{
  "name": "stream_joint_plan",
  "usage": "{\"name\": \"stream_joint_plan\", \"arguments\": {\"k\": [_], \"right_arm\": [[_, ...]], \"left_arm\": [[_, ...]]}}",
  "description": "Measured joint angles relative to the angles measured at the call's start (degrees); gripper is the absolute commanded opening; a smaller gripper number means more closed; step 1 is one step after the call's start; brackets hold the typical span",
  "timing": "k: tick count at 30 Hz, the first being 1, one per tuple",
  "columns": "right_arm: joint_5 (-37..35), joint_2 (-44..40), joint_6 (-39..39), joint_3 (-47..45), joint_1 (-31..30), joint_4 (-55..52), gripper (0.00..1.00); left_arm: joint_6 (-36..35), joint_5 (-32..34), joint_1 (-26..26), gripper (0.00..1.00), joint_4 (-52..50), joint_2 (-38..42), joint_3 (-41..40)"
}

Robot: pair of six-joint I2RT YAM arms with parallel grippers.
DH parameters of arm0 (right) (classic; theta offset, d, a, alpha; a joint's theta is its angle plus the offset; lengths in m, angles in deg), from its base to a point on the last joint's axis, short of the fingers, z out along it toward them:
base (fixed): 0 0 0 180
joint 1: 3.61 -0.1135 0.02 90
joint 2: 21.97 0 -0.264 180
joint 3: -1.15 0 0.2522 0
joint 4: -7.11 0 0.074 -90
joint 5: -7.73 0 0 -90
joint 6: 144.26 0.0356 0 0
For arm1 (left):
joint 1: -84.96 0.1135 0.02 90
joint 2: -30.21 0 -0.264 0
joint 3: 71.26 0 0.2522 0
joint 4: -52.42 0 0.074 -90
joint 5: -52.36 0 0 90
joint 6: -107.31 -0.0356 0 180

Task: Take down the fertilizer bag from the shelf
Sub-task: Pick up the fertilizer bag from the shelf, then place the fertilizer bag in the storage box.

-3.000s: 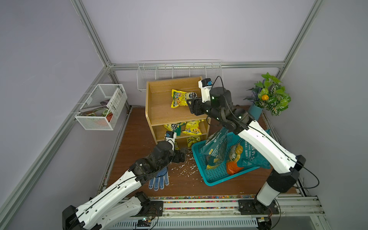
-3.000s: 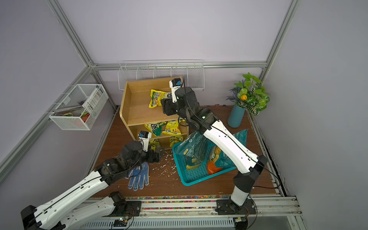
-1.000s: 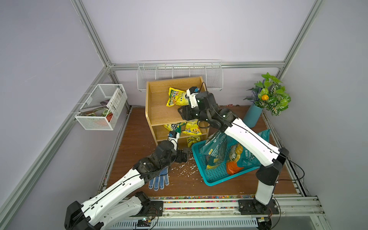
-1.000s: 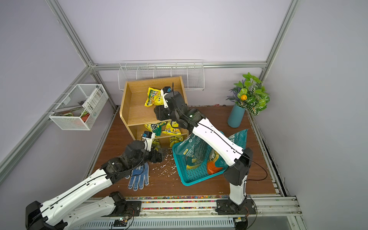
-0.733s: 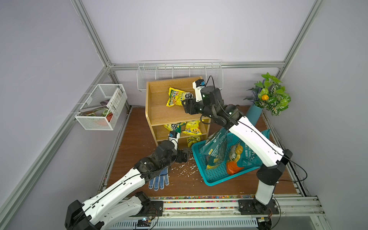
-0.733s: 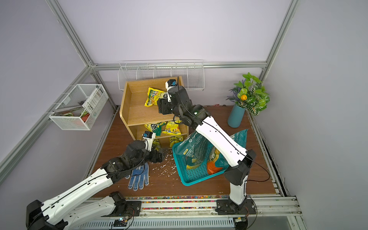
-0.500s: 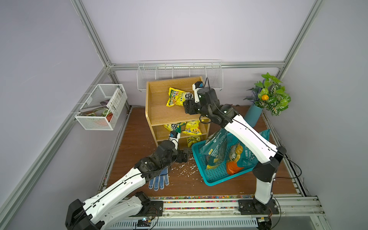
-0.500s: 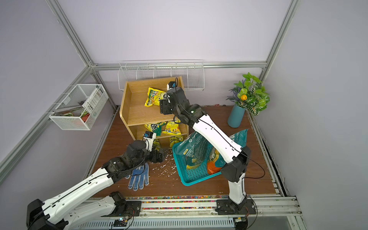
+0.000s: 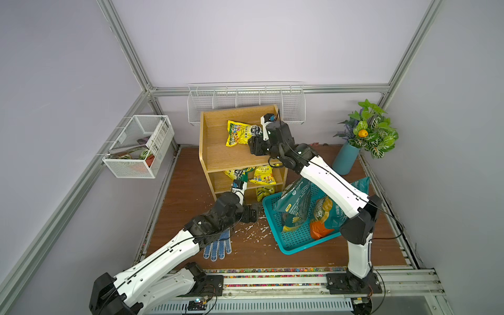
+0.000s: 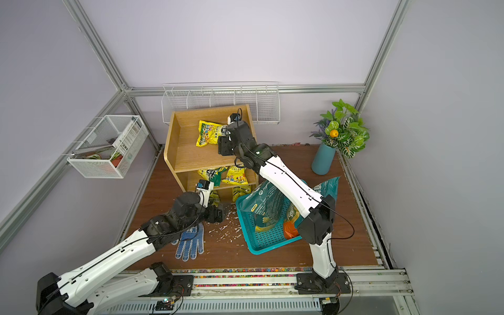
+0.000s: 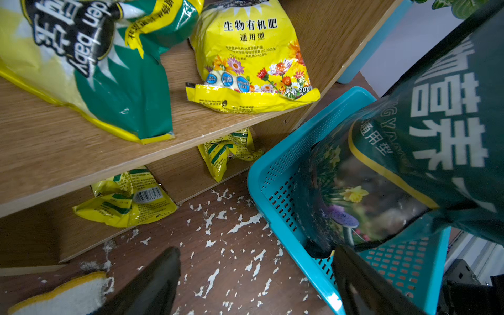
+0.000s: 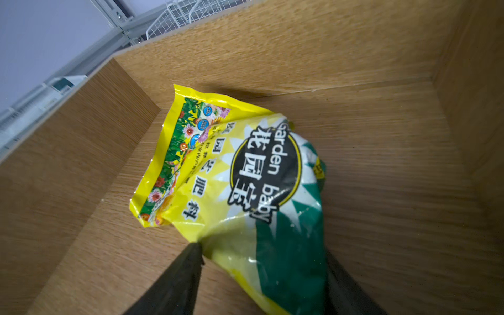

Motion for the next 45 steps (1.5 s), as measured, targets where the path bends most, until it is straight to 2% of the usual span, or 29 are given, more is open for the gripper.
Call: {"name": "stream_joint_plan", "arguments": {"k": [2, 3, 8, 12, 17, 24, 28, 35, 45], "right_arm": [[0.9, 0.0, 0.8, -1.8, 0.2, 3.1, 0.10], [1.2, -0.1, 1.0, -3.0, 0.2, 5.1, 0.00], [3.3, -3.2, 1.0, -10.4, 0.2, 14.4, 0.00], [8.0, -6.9, 0.4, -16.1, 0.2, 18.3, 0.00], [12.0, -9.6, -2.9, -16.4, -1.2, 16.3, 0.00], [9.3, -21.6, -11.0, -16.1, -7.2, 6.4, 0.00], [4.3, -33.0, -14.6, -19.4, -9.3, 3.1, 0.00], [-10.1, -52.2, -16.2, -32.1, -11.8, -4.0, 0.00], [-38.9, -60.2, -12.0, -37.4, -12.7, -22.2, 0.00]], "left_arm": [[0.0, 0.0, 0.0, 0.92, 0.0, 0.2, 0.0], [0.0, 0.0, 0.0, 0.92, 0.0, 0.4, 0.0], [0.0, 0.2, 0.0, 0.92, 0.0, 1.2, -0.7], [0.0, 0.3, 0.1, 0.92, 0.1, 1.3, -1.4], [0.0, 0.2, 0.1, 0.92, 0.9, 0.6, -1.7], [0.0, -0.5, 0.1, 0.92, 2.7, -0.9, -1.7], [0.0, -1.1, 0.1, 0.92, 3.5, -2.0, -1.7], [-0.2, -2.2, 0.1, 0.91, 5.3, -5.6, -1.7], [-0.6, -6.1, 0.1, 0.91, 6.1, -12.0, 1.6]]}}
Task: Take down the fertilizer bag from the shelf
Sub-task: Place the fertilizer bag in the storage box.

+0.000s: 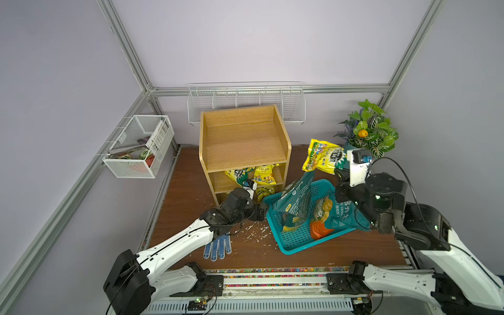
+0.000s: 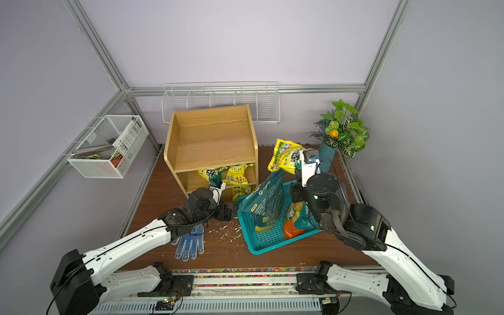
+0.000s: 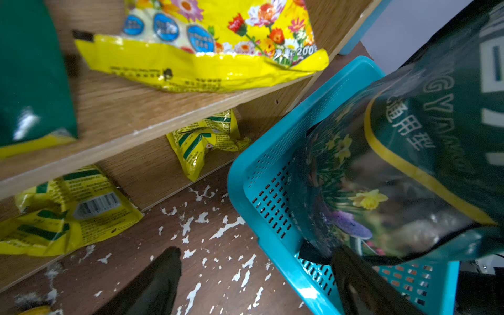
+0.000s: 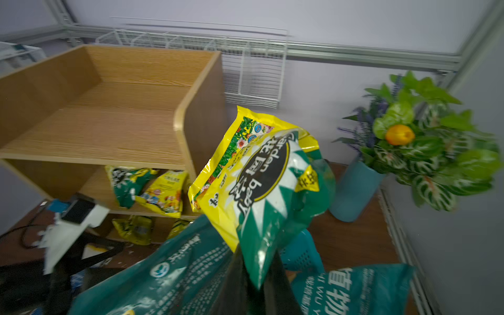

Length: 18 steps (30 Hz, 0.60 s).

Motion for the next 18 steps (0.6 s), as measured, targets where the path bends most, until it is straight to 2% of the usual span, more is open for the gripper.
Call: {"name": "stream_joint_plan", "arguments": {"k": [5, 9, 13, 18], "right_arm": [[-10.0, -0.3, 1.9, 0.7, 0.0, -6.1, 0.00], [-14.1, 4.2, 4.4, 2.6, 0.0, -12.1, 0.00], [-13.4, 9.7, 8.1, 3.2, 0.2, -16.9, 0.00], [-4.5, 13.7, 11.7, 2.1, 4.5, -19.4, 0.00]], "left_arm": [[0.2, -1.7, 0.0, 0.90, 0.4, -1.2, 0.6], [0.6, -2.5, 0.0, 0.90, 0.4, -1.4, 0.6], [0.7, -2.6, 0.0, 0.90, 0.4, -1.4, 0.6], [0.7, -2.5, 0.0, 0.90, 0.4, -1.3, 0.6]]}}
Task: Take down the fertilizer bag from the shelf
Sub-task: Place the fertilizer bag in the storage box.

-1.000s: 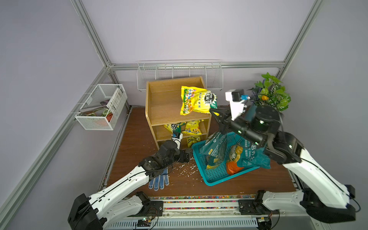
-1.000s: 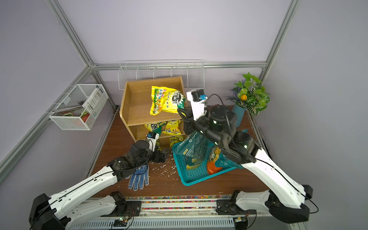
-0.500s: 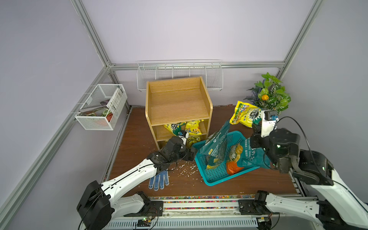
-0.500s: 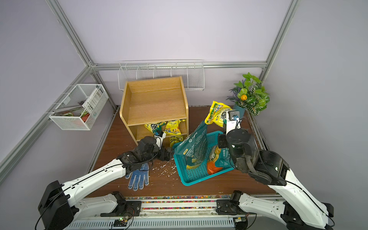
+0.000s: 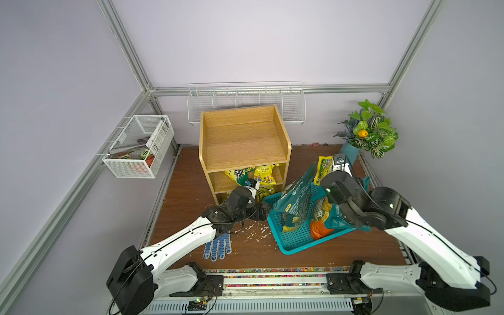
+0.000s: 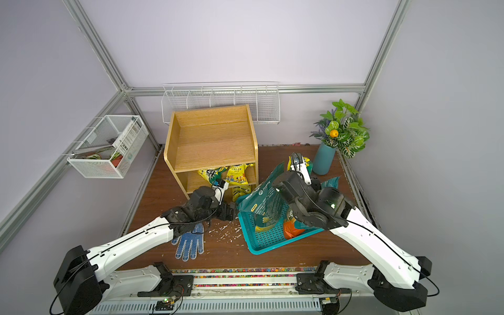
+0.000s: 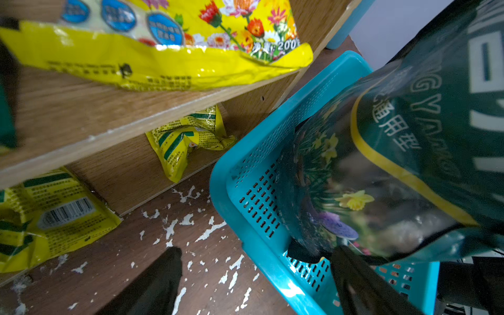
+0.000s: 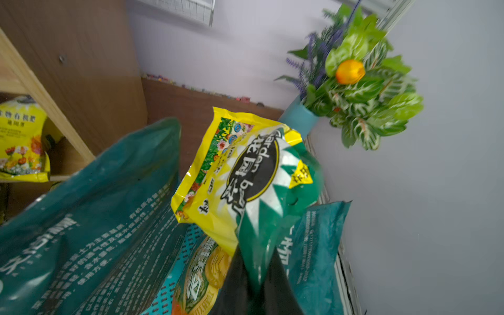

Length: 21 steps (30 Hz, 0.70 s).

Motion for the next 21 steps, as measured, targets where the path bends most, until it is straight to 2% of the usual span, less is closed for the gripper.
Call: {"name": "stream_joint_plan", "arguments": {"k": [5, 11, 21], "right_arm": [[7.8, 2.3, 1.6, -1.2, 4.8, -1.4, 0.00], [13.8, 6.7, 0.8, -1.8, 9.2, -1.8, 0.00], [15.6, 20.2, -0.4, -2.0, 11.4, -2.8, 0.00]], "left_arm": [[0.0, 0.0, 0.0, 0.90, 0.0, 0.3, 0.1], [0.0, 0.0, 0.0, 0.90, 0.0, 0.9, 0.1], [0.0, 0.5, 0.0, 0.90, 0.0, 2.0, 0.1]]}}
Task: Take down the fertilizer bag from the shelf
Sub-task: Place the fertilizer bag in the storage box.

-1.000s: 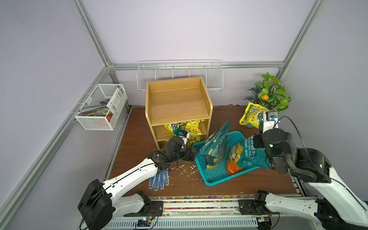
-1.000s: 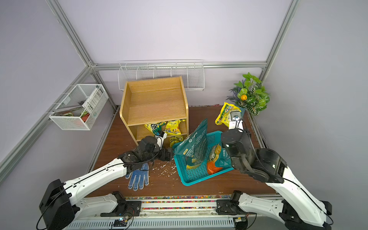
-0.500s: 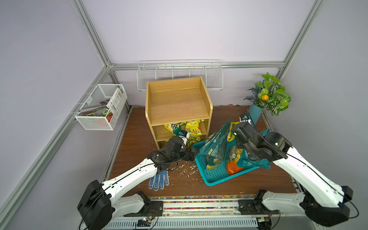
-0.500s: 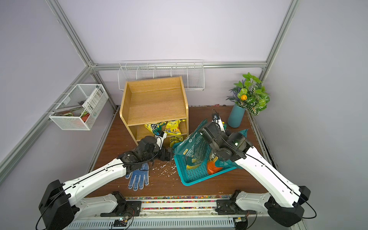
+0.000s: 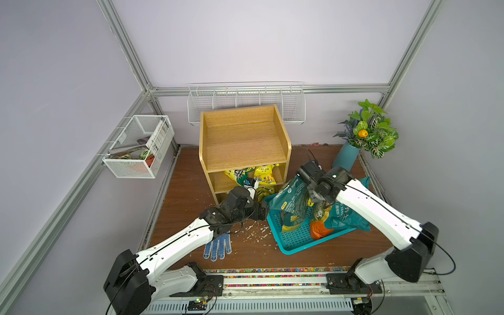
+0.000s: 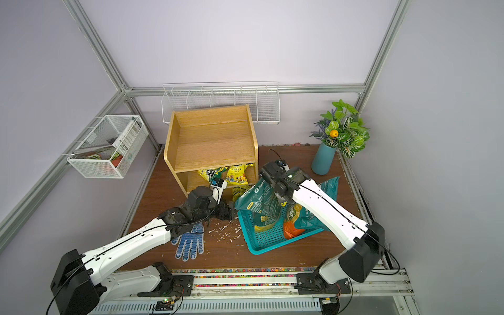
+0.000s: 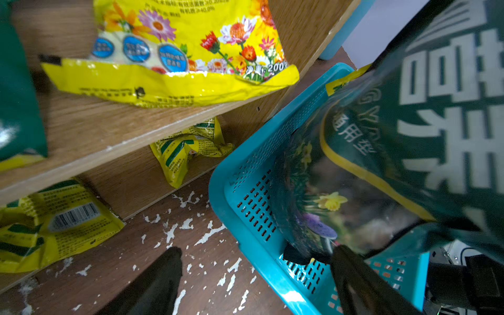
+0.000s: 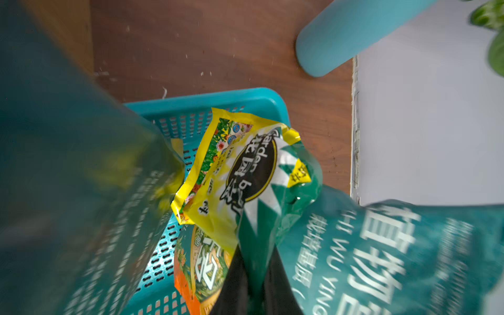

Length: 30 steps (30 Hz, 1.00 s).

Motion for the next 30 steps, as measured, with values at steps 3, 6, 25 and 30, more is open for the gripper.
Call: {"name": "stream_joint_plan", "arguments": {"k": [3, 6, 25, 30], "right_arm": [[1.5, 1.6, 0.2, -2.5, 0.3, 1.9, 0.00], [4.8, 0.9, 1.0, -7.8, 1.9, 6.0, 0.00], [10.9, -13.7, 3.7, -10.9, 5.9, 14.9, 0.56], [9.8, -19.1, 1.9, 0.2, 2.6, 12.3, 0.57]], "left_arm": [[0.1, 0.3, 0.0, 0.90, 0.0, 0.3, 0.0], [0.2, 0.6, 0.0, 0.90, -0.1, 1.0, -0.1], [-0.4, 3.0, 0.0, 0.90, -2.0, 3.1, -0.2], [-0.9, 4.3, 0.0, 0.90, -3.7, 6.5, -0.2]]}}
